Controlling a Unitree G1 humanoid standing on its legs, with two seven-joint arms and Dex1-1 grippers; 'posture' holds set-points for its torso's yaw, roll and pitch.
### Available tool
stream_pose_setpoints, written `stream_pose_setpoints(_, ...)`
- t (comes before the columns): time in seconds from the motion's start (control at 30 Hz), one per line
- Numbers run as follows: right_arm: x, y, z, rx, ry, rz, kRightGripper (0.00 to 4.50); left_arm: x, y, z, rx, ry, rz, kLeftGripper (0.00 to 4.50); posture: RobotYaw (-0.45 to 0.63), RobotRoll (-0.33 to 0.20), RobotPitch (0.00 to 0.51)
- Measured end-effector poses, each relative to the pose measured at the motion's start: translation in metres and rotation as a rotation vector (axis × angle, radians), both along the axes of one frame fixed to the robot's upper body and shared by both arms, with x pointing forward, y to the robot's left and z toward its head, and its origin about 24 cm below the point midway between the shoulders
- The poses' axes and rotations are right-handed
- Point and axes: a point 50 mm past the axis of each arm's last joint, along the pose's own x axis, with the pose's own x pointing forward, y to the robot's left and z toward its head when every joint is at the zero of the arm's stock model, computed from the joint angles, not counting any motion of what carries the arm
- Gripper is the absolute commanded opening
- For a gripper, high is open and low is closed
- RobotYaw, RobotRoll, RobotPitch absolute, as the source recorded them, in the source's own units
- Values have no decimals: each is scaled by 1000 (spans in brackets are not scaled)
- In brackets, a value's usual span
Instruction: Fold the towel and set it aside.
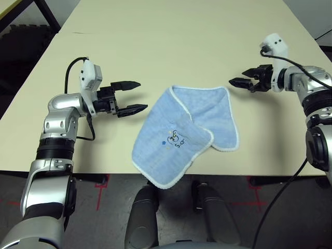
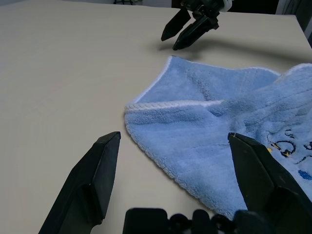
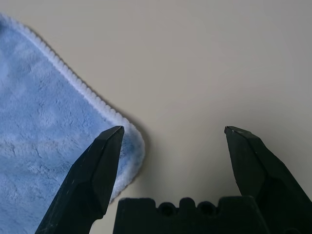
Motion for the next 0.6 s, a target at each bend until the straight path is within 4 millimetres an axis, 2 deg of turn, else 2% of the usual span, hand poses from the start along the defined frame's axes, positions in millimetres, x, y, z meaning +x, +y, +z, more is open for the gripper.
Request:
stream_pose_setpoints(0.37,3,12,-14,-136,-8,61,4500,-2,-5,4,4,1,-2,4467,80,0,269)
stream_pose_setpoints(0.57,3,15,-14,-171,-9,75,4500,-2,-6,3,0,22,-5,4467,71,0,277)
stream_pose_setpoints(0.6,3,15,-14,-172,-10,76,4321,-2,-6,3,0,25,-5,4496,70,0,277)
